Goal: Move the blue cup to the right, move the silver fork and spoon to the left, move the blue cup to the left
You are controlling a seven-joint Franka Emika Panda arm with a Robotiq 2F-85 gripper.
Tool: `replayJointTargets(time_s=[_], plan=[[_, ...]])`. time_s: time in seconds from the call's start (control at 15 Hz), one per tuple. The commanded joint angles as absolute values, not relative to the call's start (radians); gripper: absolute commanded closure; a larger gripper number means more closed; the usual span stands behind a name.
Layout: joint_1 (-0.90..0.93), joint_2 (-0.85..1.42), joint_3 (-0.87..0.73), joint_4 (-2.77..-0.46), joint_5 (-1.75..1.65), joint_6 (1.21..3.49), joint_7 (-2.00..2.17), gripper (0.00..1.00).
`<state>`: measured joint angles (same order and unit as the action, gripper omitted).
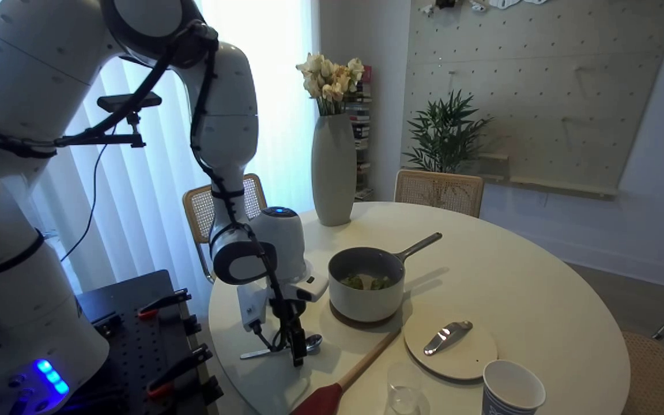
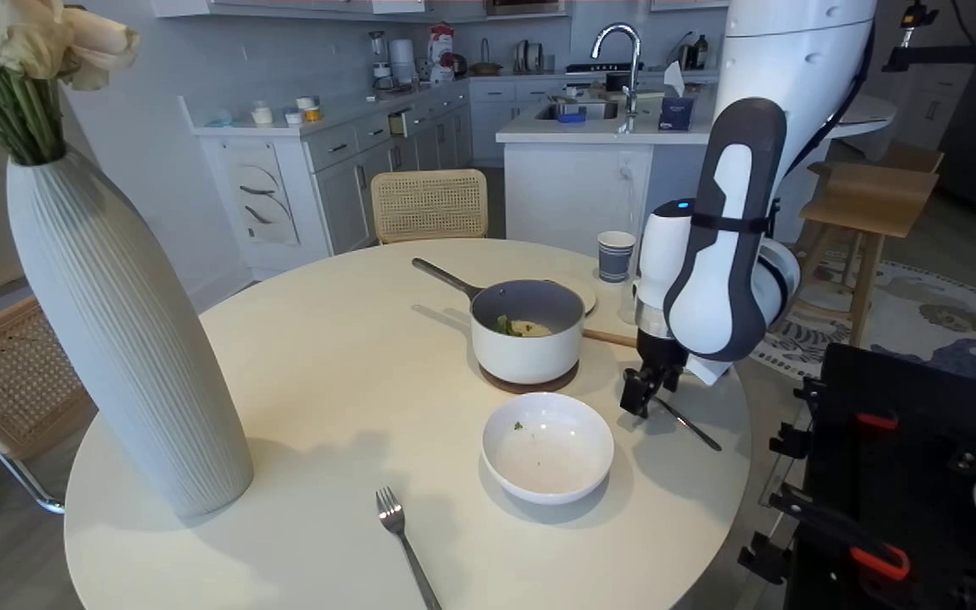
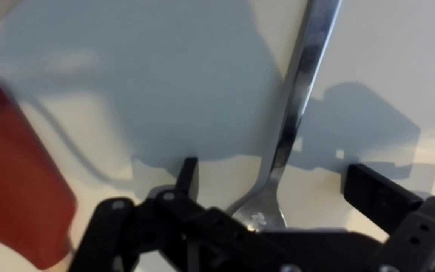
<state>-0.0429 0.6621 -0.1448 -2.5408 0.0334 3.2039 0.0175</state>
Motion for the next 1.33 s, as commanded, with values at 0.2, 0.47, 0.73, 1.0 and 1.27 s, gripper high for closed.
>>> replayJointTargets(time_s=[0.2, 0.47, 0.73, 1.0, 1.27], plan=[[-0.054, 0.657, -0.118, -2.54, 0.06, 3.203, 0.068, 0.44], [-0.116, 0.625, -0.07, -2.565, 0.061, 3.176, 0.06, 0.73], [-0.19, 0.596, -0.013, -2.587, 0.057, 3.151, 0.05, 0.51], [-0.252, 0.572, 0.027, -2.598, 0.059, 3.121, 0.044, 0.3], [-0.284, 0.557, 0.043, -2.601, 0.064, 3.102, 0.04, 0.6]])
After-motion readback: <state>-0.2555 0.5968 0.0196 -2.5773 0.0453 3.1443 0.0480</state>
